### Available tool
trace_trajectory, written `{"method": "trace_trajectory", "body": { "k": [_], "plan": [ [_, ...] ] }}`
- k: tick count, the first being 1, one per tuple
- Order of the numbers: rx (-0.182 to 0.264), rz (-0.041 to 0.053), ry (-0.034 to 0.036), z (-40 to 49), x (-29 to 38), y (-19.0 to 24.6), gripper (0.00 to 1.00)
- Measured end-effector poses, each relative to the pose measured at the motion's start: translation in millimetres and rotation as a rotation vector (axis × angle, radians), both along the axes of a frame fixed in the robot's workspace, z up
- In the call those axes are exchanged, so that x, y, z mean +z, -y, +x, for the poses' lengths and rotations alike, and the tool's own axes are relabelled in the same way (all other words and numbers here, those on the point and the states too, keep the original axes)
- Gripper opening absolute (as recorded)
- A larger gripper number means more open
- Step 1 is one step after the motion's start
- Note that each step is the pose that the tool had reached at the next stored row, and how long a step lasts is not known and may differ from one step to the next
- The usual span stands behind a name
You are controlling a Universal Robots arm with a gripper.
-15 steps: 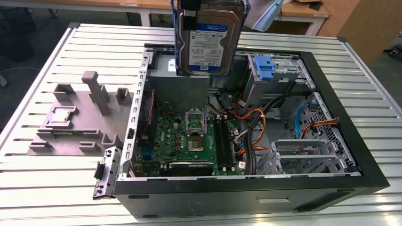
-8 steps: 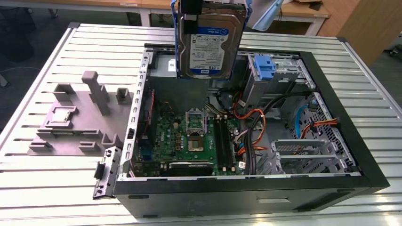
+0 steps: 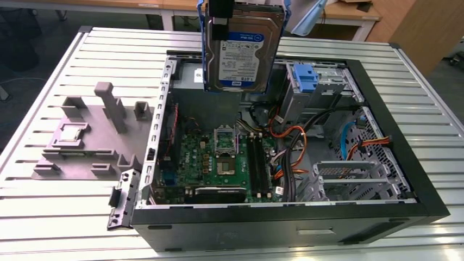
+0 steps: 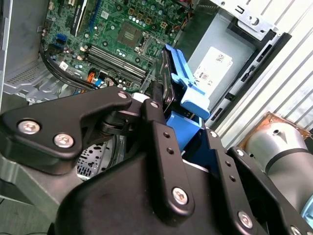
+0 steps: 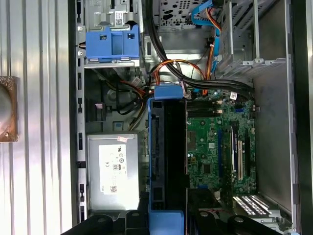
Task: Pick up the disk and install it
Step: 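Insert the disk into the insertion slot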
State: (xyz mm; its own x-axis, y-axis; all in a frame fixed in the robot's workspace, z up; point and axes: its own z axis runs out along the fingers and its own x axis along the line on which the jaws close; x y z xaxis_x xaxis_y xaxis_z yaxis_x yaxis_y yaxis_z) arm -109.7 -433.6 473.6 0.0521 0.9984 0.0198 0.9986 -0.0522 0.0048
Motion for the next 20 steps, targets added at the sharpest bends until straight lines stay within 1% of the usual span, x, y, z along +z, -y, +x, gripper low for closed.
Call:
{"method": "trace_trajectory", "body": {
  "k": [3,6,11,13,17,20],
  "plan": [
    [0.000,-0.0001,0.0000,0.0,0.0,0.4,0.37],
    [0.000,-0.0007,-0.0001,0.0,0.0,2.0,0.37],
    [0.000,-0.0042,0.0000,0.0,0.0,7.2,0.37],
    [0.000,-0.0057,0.0000,0.0,-0.1,9.9,0.37],
    [0.000,-0.0114,-0.0001,0.0,-0.1,13.6,0.37],
    [0.000,-0.0144,-0.0001,0.0,-0.1,17.5,0.37]
  ]
}}
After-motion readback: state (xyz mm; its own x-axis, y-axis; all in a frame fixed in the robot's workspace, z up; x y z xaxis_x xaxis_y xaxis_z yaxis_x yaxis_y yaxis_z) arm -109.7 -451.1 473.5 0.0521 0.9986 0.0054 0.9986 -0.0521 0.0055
